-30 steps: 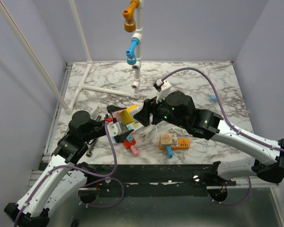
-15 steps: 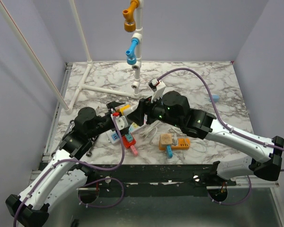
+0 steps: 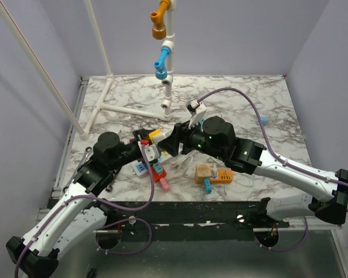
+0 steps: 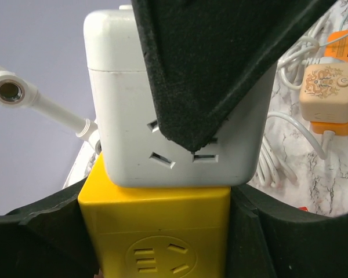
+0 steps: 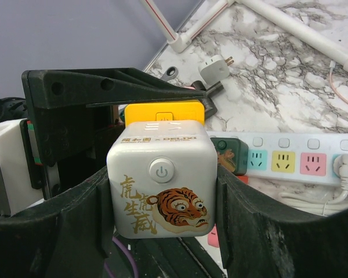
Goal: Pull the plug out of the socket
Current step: Remove the plug from the socket.
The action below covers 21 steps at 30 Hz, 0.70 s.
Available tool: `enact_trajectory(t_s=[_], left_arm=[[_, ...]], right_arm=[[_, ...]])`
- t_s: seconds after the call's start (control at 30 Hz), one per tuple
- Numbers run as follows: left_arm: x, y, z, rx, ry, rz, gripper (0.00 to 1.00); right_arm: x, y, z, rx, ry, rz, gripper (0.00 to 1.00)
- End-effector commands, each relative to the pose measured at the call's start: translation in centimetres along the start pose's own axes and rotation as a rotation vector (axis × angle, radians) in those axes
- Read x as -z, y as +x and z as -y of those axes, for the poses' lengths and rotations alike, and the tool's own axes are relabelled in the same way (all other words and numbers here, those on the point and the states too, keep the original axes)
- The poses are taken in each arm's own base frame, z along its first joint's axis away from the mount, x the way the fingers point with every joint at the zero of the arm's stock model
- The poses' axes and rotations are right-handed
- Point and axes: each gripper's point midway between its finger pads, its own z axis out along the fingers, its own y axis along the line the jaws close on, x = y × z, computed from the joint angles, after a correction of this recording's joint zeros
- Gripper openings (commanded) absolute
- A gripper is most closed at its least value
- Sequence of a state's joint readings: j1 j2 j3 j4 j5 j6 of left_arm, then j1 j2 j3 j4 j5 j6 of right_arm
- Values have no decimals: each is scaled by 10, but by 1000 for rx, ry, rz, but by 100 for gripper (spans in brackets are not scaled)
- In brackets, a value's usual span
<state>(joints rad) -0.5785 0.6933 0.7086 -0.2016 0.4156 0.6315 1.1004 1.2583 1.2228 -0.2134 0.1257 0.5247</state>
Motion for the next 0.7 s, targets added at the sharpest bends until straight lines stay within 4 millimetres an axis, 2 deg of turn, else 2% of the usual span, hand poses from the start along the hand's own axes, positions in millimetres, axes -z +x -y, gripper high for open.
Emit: enact_trajectory(t_s=[0.0, 0.17, 0.3, 0.43, 0.67], left_arm=[[5, -7, -23, -11, -93, -27, 35], [3, 1, -32, 96, -121, -128, 17], [3, 7, -28, 73, -113, -148, 11], [3, 21, -22, 71, -93, -202, 9], [3, 27, -13, 63, -48, -218, 8]], right_arm=[[16, -26, -9, -25, -27, 104, 1], [24, -33, -6, -10, -16, 133, 1], [37, -45, -2, 4, 6, 175, 1], [56, -56, 4, 15, 39, 215, 1], [79, -52, 24, 48, 116, 210, 1]])
